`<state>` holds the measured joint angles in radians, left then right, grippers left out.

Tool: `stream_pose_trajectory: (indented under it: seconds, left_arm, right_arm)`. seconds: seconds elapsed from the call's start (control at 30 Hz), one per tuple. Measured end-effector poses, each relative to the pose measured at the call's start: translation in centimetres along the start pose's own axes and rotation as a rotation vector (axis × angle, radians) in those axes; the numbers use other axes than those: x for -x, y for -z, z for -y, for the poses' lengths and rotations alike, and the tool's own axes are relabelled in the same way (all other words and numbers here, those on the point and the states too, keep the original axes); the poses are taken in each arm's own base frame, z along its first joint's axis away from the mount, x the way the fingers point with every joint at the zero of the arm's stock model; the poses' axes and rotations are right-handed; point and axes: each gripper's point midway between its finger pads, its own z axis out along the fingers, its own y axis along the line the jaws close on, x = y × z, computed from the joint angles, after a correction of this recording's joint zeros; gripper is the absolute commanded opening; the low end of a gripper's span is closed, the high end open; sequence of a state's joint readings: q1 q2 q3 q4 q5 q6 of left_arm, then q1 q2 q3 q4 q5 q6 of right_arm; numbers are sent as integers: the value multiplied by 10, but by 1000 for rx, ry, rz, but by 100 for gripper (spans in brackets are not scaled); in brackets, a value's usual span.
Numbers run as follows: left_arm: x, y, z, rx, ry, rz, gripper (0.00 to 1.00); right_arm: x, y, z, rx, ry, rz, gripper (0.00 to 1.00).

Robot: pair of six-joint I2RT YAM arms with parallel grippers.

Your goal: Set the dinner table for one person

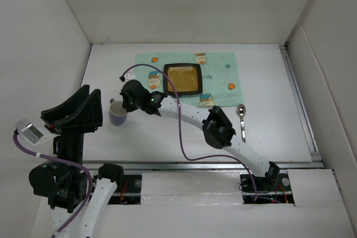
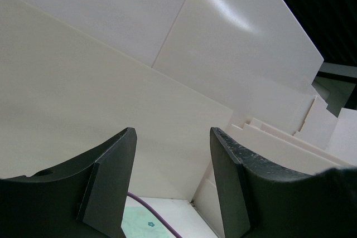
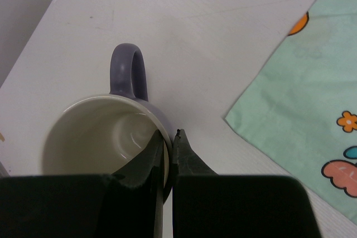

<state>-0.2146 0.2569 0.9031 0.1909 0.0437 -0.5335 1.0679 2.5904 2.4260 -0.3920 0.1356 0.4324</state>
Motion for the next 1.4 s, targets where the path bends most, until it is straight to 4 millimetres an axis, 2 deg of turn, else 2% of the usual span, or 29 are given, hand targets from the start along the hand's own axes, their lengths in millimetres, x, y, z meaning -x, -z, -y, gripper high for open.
stream_pose_trajectory:
  seconds: [0.1, 0.23, 0.33, 0.4, 0.43, 0.5, 0.53, 0.57, 0.6, 0.67, 0.7, 0.77, 0.83, 0.87, 0.93, 1.0, 1.13, 1.3, 1.4]
  left_arm:
    - [0, 0, 0, 0, 0, 0, 52]
    - [-4, 0, -3, 3, 0, -6, 52]
    - [-7, -1, -4, 6, 0, -10, 52]
    - [-10, -2, -7, 7, 0, -14, 52]
    - [-14, -2, -9, 10, 0, -22, 52]
    - [-20, -4, -12, 16, 0, -37, 52]
    - [-20, -5, -11, 11, 2, -37, 52]
    - [-26, -7, -15, 20, 2, -51, 52]
    - [-30, -8, -17, 22, 3, -61, 52]
    - [-36, -10, -19, 23, 4, -83, 52]
    - [-40, -12, -20, 24, 5, -93, 52]
    - [-45, -14, -22, 23, 7, -109, 52]
    - [-52, -17, -24, 23, 9, -131, 52]
    - [-56, -18, -25, 22, 10, -141, 52]
    - [-64, -22, -27, 21, 12, -167, 52]
    - [-73, -26, -30, 24, 14, -196, 51]
    - [-95, -32, -40, 39, 20, -264, 51]
    - [-115, -35, -49, 58, 27, -330, 51]
    - [-124, -38, -53, 65, 31, -359, 50]
  right_arm:
    - [-2, 9, 3, -15, -7, 10, 0]
    - [-3, 34, 14, -61, 2, -3, 0]
    - [20, 57, 25, -69, -10, 23, 0]
    - [52, 78, 45, -89, -28, 73, 0]
    - [71, 90, 60, -104, -45, 103, 0]
    - [116, 117, 106, -159, -88, 182, 0]
    - [143, 132, 138, -201, -113, 234, 0]
    - [163, 145, 166, -236, -137, 278, 0]
    - [182, 160, 202, -287, -161, 324, 0]
    - [207, 189, 276, -402, -207, 390, 0]
    - [214, 203, 311, -459, -228, 411, 0]
    - [213, 225, 374, -580, -261, 419, 0]
    - [203, 241, 424, -671, -290, 398, 0]
    - [196, 245, 443, -704, -303, 382, 0]
    - [181, 248, 468, -745, -322, 338, 0]
    - [168, 246, 482, -764, -335, 302, 0]
    - [152, 236, 498, -761, -352, 243, 0]
    - [155, 228, 516, -757, -350, 232, 0]
    - [153, 230, 526, -769, -356, 232, 0]
